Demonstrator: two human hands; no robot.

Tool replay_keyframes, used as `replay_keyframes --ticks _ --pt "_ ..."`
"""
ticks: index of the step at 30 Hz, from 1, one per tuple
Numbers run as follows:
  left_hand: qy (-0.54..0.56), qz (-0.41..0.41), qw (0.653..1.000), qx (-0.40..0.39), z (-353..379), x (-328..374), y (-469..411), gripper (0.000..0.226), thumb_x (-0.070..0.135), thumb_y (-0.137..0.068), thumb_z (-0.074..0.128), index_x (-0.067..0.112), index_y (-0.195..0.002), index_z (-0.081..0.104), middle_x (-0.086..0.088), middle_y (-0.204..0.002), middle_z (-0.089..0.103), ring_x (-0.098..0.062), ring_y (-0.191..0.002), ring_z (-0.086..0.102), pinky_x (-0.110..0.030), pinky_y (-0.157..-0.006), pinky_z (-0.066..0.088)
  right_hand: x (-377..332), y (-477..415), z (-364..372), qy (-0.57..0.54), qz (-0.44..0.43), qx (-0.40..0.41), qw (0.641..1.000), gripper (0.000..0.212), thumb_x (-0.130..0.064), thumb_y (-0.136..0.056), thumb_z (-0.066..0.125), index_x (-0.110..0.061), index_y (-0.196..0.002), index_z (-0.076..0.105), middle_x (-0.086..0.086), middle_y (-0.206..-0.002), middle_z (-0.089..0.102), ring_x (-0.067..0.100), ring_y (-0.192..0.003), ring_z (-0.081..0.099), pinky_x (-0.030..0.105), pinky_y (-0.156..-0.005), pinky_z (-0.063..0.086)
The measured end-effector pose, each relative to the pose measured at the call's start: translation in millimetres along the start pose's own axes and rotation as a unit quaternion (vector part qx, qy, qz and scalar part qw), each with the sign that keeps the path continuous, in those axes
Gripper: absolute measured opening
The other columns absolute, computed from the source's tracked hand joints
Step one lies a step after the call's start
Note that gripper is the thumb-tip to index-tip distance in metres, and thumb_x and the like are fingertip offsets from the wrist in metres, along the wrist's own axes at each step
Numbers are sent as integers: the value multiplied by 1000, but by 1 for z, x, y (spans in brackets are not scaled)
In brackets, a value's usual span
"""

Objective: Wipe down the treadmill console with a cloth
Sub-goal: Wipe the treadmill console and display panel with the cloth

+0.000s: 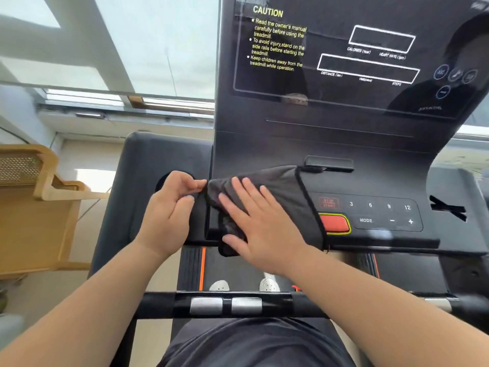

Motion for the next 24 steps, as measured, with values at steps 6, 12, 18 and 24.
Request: replay_keyframes --ticks 6,12,18,24 --pt "-55 -12 998 9 -7 1 -2 28 16 -86 40 19 -109 57 5 -113 72 -11 -111 65 -37 -97 50 32 24 1 35 -42 -32 998 74 -68 -99 32 -33 -163 17 0 -173 2 24 -160 -1 50 -127 3" --pt "-309 50 949 31 -17 2 2 30 17 -83 49 10 -107 65 -7 -94 70 -28 -89 63 -42 -82 50 36 -31 -16 30 -6 -19 999 80 -71 -99 21 -27 -165 11 1 -173 -6 24 -159 -9 52 -128 -3" --pt "-369 57 927 34 -25 -14 7 28 13 -80 54 8 -105 65 -12 -122 68 -33 -117 60 -42 -103 41 -5 -42 -9 34 -155 -41 986 71 -61 -101 30 -27 -163 25 0 -173 5 24 -159 0 51 -128 0" --pt "-356 44 932 51 -28 -22 12 35 12 -90 49 4 -120 64 -16 -139 59 -33 -132 51 -44 -114 36 21 -7 -5 59 -222 -43 972 68 -61 -103 30 -30 -163 19 -1 -173 7 24 -159 6 54 -126 2"
Point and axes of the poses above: each hand's wrist, its own y-axis away from the middle knuckle, its own z-axis out of the palm, x = y × z, the point moved 6 cm from there along -y, towards the middle knuckle
